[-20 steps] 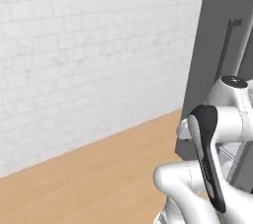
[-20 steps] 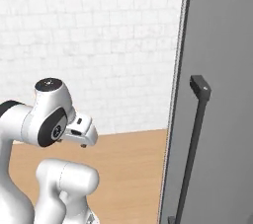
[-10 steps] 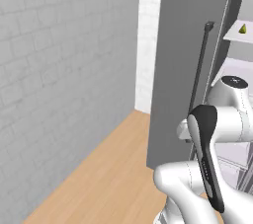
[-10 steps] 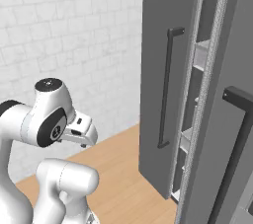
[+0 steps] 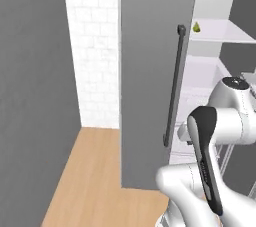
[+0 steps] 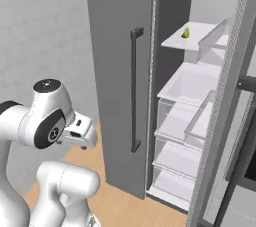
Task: Place one lemon wedge and one steak in each tupperware on the nearby counter, to pack two identical lunches.
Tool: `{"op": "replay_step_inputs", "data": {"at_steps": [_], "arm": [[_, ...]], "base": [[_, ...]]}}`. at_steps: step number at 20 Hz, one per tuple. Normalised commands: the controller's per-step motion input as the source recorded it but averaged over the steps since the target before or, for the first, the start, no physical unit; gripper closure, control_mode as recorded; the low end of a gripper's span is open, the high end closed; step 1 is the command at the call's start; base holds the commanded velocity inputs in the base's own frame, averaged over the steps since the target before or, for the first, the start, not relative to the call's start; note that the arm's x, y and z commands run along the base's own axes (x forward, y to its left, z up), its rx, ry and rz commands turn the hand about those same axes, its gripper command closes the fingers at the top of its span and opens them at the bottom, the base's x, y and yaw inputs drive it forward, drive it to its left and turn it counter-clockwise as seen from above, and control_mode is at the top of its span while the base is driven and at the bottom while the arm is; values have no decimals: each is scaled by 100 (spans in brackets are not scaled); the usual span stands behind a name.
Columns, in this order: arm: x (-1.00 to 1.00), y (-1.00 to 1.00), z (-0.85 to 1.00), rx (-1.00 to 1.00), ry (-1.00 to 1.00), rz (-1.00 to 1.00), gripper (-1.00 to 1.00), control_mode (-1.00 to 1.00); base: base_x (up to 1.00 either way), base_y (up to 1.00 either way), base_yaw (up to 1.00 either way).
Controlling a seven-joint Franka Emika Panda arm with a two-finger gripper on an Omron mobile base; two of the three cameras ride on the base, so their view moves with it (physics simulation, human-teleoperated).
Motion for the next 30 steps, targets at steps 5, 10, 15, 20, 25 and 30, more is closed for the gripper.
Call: {"op": "replay_step_inputs", "data": {"at_steps": [5, 10, 15, 20, 25, 30], "arm": [[0, 0, 0, 0, 0, 0, -100, 100], [0, 0, 0, 0, 0, 0, -100, 100], [0, 0, 0, 0, 0, 0, -100, 100], [0, 0, 0, 0, 0, 0, -100, 100], [0, 0, 0, 0, 0, 0, -100, 100], [0, 0, 0, 0, 0, 0, -100, 100]], "base": [[65, 0, -47], [14, -9, -32], [23, -23, 1], [18, -55, 6], [13, -63, 9], [77, -3, 0]]}}
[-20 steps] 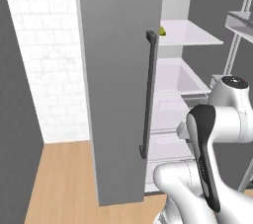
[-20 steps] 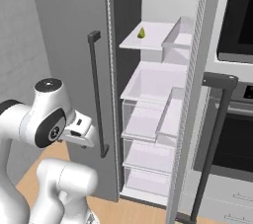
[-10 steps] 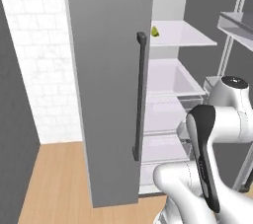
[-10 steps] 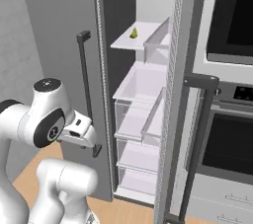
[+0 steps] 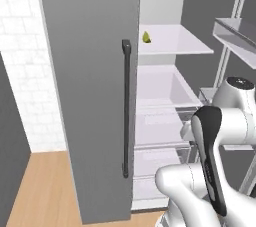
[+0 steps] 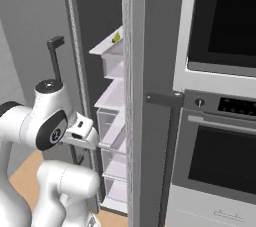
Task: Place one lemon wedge and one steak in each tupperware on the nearby counter, to pack two identical lunches.
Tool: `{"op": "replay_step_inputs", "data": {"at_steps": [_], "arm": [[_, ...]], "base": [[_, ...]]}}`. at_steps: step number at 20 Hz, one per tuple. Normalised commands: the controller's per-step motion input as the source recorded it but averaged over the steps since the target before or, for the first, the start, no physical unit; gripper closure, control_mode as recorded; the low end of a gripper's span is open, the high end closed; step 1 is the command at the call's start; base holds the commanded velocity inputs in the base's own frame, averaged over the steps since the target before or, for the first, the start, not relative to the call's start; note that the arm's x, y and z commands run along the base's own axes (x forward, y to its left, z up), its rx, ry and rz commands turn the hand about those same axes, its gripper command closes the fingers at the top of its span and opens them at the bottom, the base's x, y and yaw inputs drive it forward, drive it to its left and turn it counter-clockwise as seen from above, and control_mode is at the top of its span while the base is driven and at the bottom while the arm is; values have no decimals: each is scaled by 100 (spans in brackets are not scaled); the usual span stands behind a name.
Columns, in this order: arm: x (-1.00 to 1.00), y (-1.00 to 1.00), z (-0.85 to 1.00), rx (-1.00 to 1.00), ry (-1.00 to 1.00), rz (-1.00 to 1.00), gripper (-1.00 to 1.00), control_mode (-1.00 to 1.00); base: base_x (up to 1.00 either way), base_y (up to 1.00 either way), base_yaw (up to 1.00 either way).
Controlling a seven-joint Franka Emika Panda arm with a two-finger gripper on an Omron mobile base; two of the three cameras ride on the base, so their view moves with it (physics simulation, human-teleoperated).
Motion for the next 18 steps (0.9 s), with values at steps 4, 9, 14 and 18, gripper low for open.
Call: {"op": "replay_step_inputs", "data": {"at_steps": [4, 9, 14, 18], "arm": [[0, 0, 0, 0, 0, 0, -100, 100], [0, 0, 0, 0, 0, 0, -100, 100], [0, 0, 0, 0, 0, 0, -100, 100], [0, 9, 14, -2, -2, 0, -100, -100]], "base": [[94, 0, 0], [72, 0, 0], [3, 0, 0], [0, 1, 0]]}}
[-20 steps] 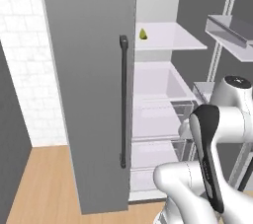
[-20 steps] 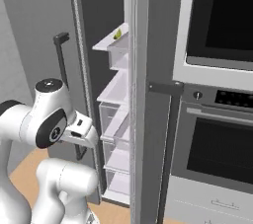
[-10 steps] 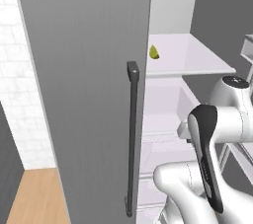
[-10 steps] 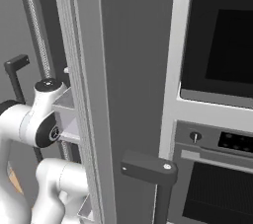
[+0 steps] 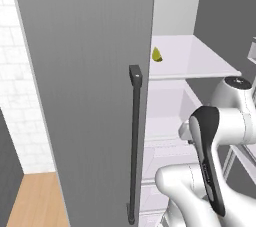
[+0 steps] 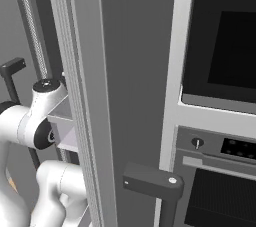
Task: Place one lemon wedge and one steak in each tupperware on the nearby counter, to pack two identical lunches.
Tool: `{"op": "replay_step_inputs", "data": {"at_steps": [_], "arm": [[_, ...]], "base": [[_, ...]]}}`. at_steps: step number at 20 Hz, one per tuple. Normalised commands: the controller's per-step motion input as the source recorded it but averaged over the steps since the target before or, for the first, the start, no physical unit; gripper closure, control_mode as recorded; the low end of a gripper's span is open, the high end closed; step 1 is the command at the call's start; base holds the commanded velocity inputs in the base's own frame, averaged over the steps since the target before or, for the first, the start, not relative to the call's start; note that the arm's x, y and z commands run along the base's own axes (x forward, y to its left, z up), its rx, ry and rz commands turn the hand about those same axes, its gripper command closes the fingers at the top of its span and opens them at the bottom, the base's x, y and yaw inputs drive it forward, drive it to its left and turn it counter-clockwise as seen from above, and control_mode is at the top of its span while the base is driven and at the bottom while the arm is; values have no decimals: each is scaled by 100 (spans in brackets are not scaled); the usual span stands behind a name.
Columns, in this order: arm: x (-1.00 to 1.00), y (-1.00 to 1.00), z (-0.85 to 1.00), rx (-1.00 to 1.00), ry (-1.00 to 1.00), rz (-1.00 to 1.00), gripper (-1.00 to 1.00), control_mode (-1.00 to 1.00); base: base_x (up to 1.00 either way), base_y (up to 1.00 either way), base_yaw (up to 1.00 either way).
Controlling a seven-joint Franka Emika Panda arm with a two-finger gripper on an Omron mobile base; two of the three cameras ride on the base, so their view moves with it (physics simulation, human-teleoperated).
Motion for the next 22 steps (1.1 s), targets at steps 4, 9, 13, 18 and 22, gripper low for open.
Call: {"op": "replay_step_inputs", "data": {"at_steps": [4, 9, 13, 18, 22], "arm": [[23, 19, 84, -11, -11, 0, -100, -100], [43, 9, 93, -12, -21, 3, -100, -100], [33, 1, 44, -11, -39, 10, -100, -100], [40, 0, 73, -2, -23, 13, -100, -100], [46, 0, 67, 1, -18, 20, -100, -100]], "base": [[0, 0, 0], [0, 0, 0], [0, 0, 0], [0, 0, 0], [0, 0, 0]]}}
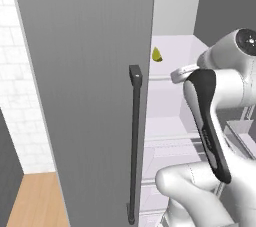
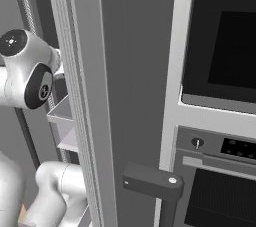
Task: Place one lemon wedge and one steak in each tupperware on the nearby counter, to pack two identical lunches.
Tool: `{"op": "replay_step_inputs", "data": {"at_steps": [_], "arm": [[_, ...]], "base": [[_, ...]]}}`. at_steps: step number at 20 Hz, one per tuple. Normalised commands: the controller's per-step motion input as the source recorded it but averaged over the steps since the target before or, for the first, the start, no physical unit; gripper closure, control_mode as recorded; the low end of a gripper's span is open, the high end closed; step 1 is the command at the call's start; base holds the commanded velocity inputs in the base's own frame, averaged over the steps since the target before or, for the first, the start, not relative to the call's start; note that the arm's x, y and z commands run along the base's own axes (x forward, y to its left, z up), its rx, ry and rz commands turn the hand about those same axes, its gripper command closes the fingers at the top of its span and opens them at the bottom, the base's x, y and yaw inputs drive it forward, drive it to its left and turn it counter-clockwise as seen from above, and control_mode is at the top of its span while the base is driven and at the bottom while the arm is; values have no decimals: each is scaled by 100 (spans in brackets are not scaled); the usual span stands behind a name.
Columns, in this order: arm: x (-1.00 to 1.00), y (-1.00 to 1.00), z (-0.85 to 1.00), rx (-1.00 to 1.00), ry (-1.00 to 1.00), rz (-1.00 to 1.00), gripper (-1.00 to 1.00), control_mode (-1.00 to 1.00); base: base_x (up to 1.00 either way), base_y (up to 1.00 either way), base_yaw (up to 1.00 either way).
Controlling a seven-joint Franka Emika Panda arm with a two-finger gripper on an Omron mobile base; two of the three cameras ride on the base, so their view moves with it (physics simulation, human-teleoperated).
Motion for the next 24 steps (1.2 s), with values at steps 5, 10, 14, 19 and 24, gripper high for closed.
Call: {"op": "replay_step_inputs", "data": {"at_steps": [5, 10, 14, 19, 24], "arm": [[58, 1, 56, 0, -11, 10, -100, -100], [48, 0, 7, 0, 0, 0, -100, -100], [40, 0, -4, 5, -4, 0, -100, -100], [38, 0, -20, 16, -10, 0, -100, -100], [65, 0, -23, 12, -1, 0, -100, -100]], "base": [[0, 0, 0], [0, 0, 0], [0, 0, 0], [0, 0, 0], [0, 0, 0]]}}
